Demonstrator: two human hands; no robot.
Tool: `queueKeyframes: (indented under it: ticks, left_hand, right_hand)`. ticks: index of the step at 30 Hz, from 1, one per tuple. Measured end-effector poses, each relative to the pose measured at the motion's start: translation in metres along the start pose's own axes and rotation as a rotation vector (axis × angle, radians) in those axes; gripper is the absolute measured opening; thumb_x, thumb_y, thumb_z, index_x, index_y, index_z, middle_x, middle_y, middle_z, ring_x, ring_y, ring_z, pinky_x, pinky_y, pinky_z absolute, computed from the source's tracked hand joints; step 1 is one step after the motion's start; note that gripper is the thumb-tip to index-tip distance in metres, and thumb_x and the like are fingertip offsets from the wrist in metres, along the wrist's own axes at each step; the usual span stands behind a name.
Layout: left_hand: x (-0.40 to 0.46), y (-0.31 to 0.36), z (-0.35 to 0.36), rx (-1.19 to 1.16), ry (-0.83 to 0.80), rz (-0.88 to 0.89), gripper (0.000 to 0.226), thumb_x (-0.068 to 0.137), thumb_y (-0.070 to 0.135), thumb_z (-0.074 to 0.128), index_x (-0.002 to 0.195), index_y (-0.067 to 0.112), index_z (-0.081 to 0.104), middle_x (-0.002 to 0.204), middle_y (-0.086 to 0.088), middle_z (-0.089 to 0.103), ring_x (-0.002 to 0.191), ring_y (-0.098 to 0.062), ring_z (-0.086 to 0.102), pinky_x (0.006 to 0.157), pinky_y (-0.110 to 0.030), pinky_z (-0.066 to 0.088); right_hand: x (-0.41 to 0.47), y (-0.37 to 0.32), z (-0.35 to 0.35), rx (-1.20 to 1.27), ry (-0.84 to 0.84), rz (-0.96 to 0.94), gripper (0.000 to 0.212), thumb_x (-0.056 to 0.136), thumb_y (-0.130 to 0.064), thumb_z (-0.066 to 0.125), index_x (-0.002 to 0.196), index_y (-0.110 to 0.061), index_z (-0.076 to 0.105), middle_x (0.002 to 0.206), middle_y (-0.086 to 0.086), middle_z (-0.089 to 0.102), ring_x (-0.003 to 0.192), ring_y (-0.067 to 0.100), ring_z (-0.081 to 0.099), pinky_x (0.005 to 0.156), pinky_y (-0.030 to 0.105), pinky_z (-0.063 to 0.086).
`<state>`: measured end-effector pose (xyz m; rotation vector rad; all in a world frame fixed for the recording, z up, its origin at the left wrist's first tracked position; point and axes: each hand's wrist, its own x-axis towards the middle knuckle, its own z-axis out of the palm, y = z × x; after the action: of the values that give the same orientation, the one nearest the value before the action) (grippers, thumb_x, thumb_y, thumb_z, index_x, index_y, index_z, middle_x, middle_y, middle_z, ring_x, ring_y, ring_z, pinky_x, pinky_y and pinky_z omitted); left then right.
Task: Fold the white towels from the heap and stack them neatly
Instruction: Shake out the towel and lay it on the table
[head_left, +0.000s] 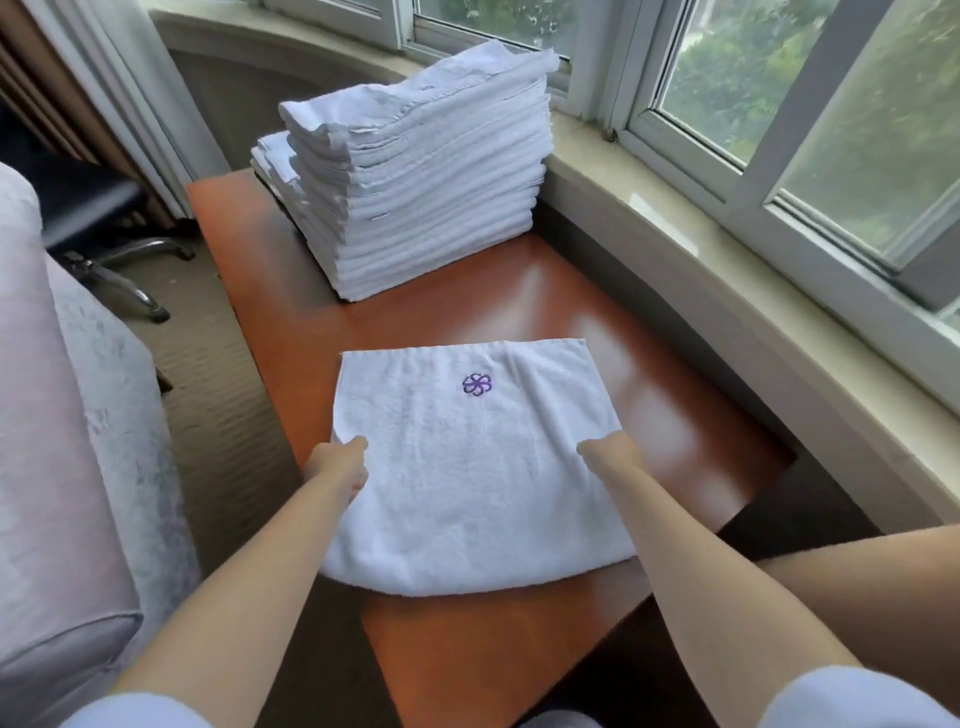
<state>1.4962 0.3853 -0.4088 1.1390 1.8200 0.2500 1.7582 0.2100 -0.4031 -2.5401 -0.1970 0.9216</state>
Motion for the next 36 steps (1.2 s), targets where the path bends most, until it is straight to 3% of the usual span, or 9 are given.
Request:
queueKeyframes:
  ticks: [3, 7, 11, 15, 22, 25, 28, 31, 36]
  left_hand:
    - [0.023, 0.026, 0.006, -0.006, 0.042, 0.000, 0.041, 0.092, 0.028, 0.058, 0.112, -0.008, 0.057, 0.089, -0.020, 0.066, 0.075, -0.035, 0.064, 0.059, -0.032, 0.045]
    - [0.060, 0.053, 0.010, 0.174, 0.124, 0.020, 0.052, 0.090, 0.038, 0.060, 0.122, -0.003, 0.057, 0.121, -0.020, 0.060, 0.105, -0.040, 0.058, 0.079, -0.040, 0.050]
    - [0.090, 0.071, 0.017, 0.209, 0.160, 0.032, 0.045, 0.086, 0.043, 0.064, 0.104, 0.001, 0.066, 0.107, -0.016, 0.064, 0.104, -0.041, 0.058, 0.088, -0.046, 0.052]
    - [0.107, 0.084, 0.026, 0.220, 0.195, 0.218, 0.028, 0.086, 0.030, 0.066, 0.067, 0.013, 0.055, 0.062, -0.001, 0.051, 0.070, -0.036, 0.056, 0.053, -0.031, 0.037]
    - [0.095, 0.085, 0.029, -0.051, 0.180, 0.439, 0.033, 0.089, 0.016, 0.051, 0.060, 0.020, 0.037, 0.059, 0.006, 0.039, 0.053, -0.013, 0.035, 0.049, -0.027, 0.026]
    - [0.076, 0.082, 0.020, -0.157, 0.009, 0.457, 0.031, 0.088, 0.005, 0.045, 0.064, 0.019, 0.031, 0.066, 0.005, 0.034, 0.060, -0.014, 0.029, 0.055, -0.031, 0.023]
    - [0.058, 0.080, 0.001, -0.200, -0.292, 0.179, 0.018, 0.086, 0.006, 0.048, 0.070, 0.011, 0.051, 0.069, -0.005, 0.049, 0.065, -0.021, 0.045, 0.060, -0.031, 0.033]
    - [0.047, 0.073, -0.022, -0.114, -0.466, -0.022, 0.014, 0.084, 0.015, 0.053, 0.089, 0.003, 0.060, 0.076, -0.015, 0.062, 0.069, -0.028, 0.059, 0.063, -0.030, 0.045]
    - [0.067, 0.079, -0.019, -0.252, -0.098, 0.279, 0.009, 0.097, 0.016, 0.054, 0.096, 0.012, 0.061, 0.091, -0.004, 0.062, 0.079, -0.019, 0.059, 0.062, -0.028, 0.044]
  right_hand:
    - [0.032, -0.030, 0.001, 0.045, 0.039, 0.001, 0.018, 0.085, -0.016, 0.054, 0.100, -0.006, 0.054, 0.115, 0.012, 0.048, 0.064, 0.023, 0.050, 0.064, 0.030, 0.042]
    - [0.069, -0.065, 0.001, 0.086, 0.127, 0.008, 0.044, 0.087, -0.024, 0.056, 0.127, -0.005, 0.049, 0.133, 0.014, 0.038, 0.106, 0.034, 0.051, 0.086, 0.040, 0.049]
    - [0.099, -0.091, 0.006, 0.009, 0.183, -0.028, 0.047, 0.090, -0.029, 0.056, 0.131, -0.006, 0.049, 0.137, 0.014, 0.043, 0.128, 0.033, 0.038, 0.100, 0.041, 0.040]
    - [0.119, -0.101, 0.010, -0.024, 0.231, -0.044, 0.041, 0.090, -0.017, 0.053, 0.130, -0.011, 0.054, 0.134, 0.014, 0.050, 0.127, 0.033, 0.042, 0.106, 0.038, 0.036]
    - [0.104, -0.088, 0.022, 0.194, 0.415, -0.378, 0.020, 0.085, -0.003, 0.049, 0.098, -0.009, 0.064, 0.107, 0.006, 0.057, 0.097, 0.025, 0.052, 0.072, 0.030, 0.036]
    - [0.083, -0.081, 0.020, 0.495, 0.222, -0.365, 0.009, 0.073, -0.011, 0.041, 0.071, -0.017, 0.047, 0.068, -0.004, 0.046, 0.062, 0.017, 0.037, 0.051, 0.030, 0.024]
    - [0.063, -0.075, 0.009, 0.729, 0.009, -0.204, 0.007, 0.060, -0.012, 0.039, 0.059, -0.019, 0.039, 0.056, -0.007, 0.033, 0.057, 0.015, 0.025, 0.049, 0.026, 0.019]
    - [0.055, -0.060, -0.004, 0.853, -0.032, -0.025, 0.020, 0.064, -0.009, 0.045, 0.080, -0.013, 0.056, 0.073, 0.002, 0.042, 0.067, 0.021, 0.034, 0.054, 0.027, 0.027]
    - [0.069, -0.063, -0.016, 0.776, 0.226, -0.122, 0.014, 0.088, -0.013, 0.052, 0.094, -0.011, 0.065, 0.077, -0.001, 0.056, 0.071, 0.018, 0.049, 0.054, 0.024, 0.038]
